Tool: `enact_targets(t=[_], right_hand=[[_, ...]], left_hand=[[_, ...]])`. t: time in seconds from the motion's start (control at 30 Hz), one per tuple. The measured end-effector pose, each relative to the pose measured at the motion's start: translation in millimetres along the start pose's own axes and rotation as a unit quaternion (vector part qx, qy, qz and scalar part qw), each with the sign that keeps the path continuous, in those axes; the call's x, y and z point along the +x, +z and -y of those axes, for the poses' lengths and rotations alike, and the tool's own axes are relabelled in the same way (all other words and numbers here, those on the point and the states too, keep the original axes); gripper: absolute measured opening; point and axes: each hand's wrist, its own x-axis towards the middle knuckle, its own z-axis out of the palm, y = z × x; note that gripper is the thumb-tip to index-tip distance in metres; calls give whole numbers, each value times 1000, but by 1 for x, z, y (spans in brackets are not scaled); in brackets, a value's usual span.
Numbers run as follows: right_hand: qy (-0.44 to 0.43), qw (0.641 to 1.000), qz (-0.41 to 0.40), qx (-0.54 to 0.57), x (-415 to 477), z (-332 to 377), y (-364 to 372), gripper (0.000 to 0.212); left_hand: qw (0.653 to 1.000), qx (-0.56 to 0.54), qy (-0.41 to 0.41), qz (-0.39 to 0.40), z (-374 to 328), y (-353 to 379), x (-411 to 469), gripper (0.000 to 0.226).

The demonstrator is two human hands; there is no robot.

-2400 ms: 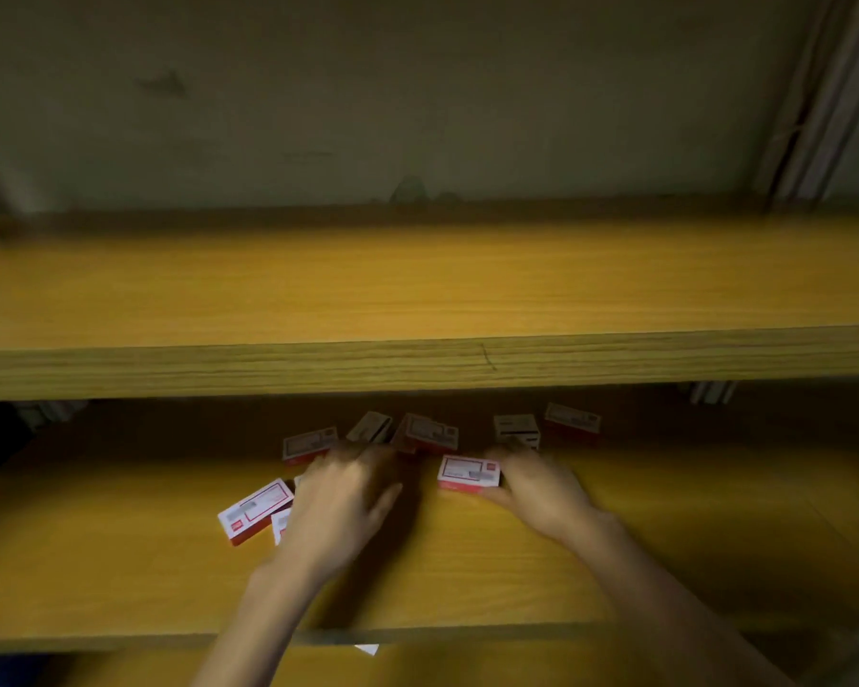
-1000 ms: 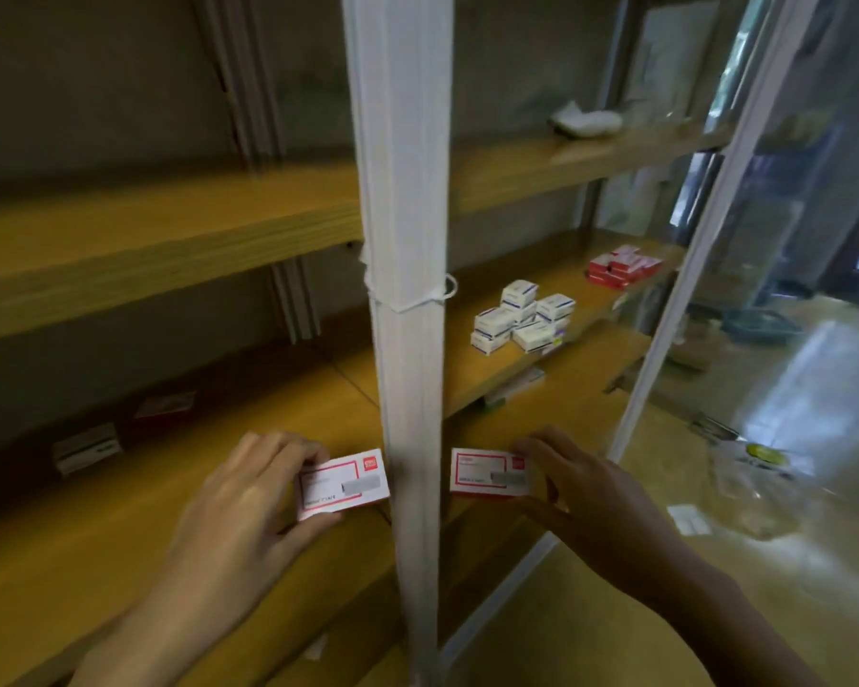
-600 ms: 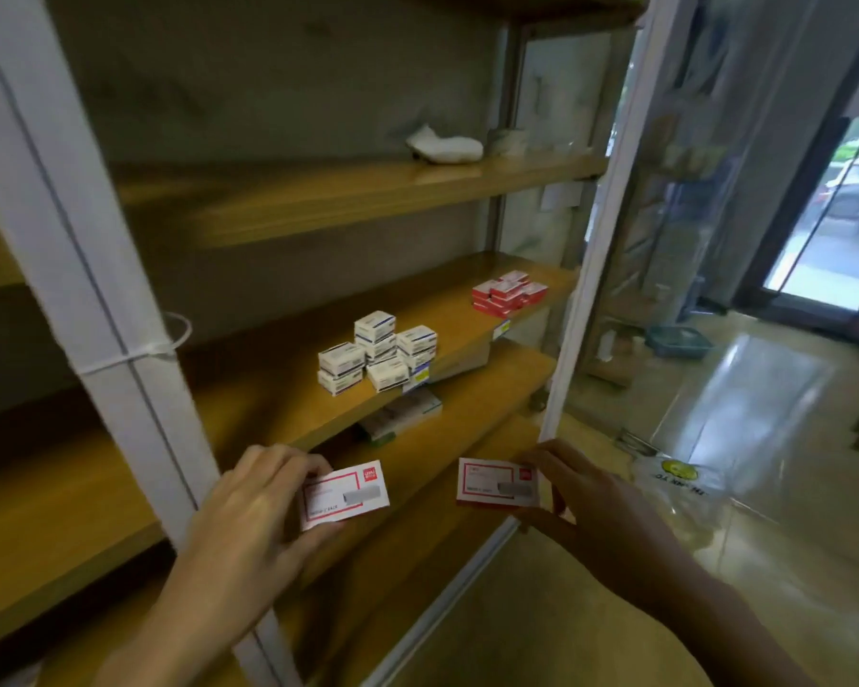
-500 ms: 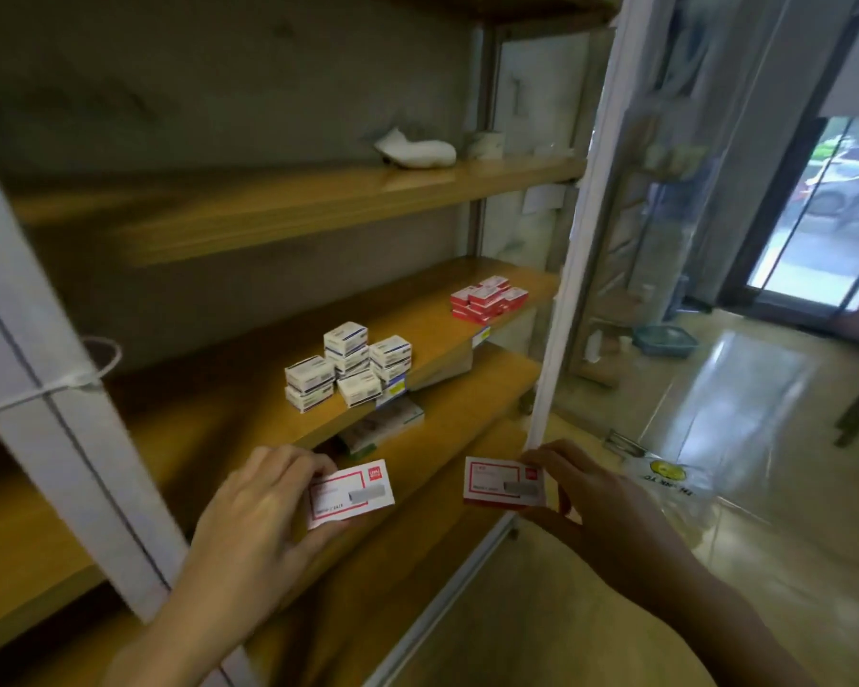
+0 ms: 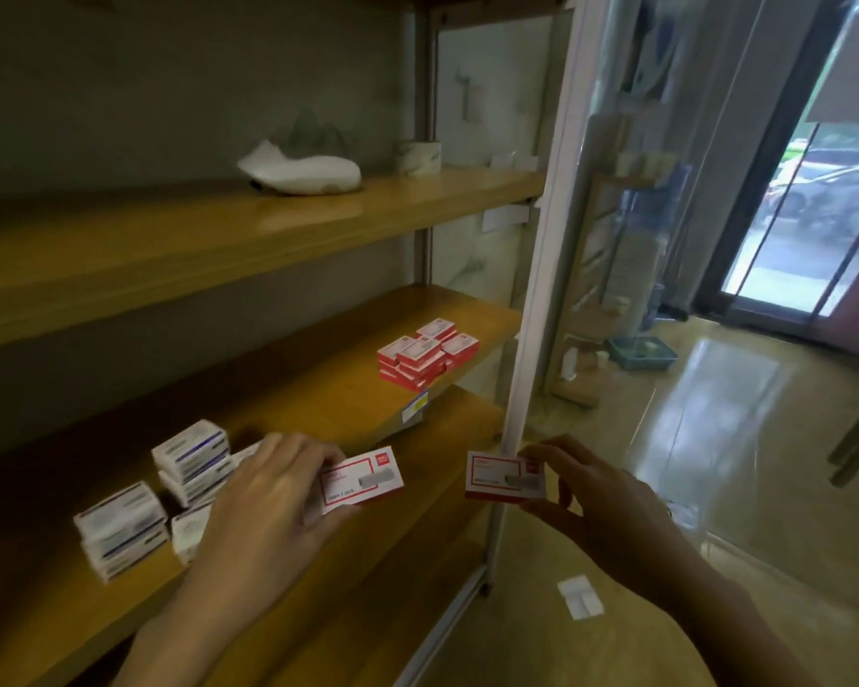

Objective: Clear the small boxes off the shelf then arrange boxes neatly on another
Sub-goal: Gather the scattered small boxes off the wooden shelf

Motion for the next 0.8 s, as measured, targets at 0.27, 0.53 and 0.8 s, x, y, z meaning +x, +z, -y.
enact_targets(t=[0.27,0.53,0.8], right_hand=[[-29,999,1,27,96,-71,9,49],[-92,991,26,90,193,-128,14,49],[-192,973,80,101,295,-172,21,53]], left_hand=[[999,38,-37,0,-4,46,101,48],[991,71,-105,-31,3,92,180,48],[974,93,-202,-54,-1,131,236,44]])
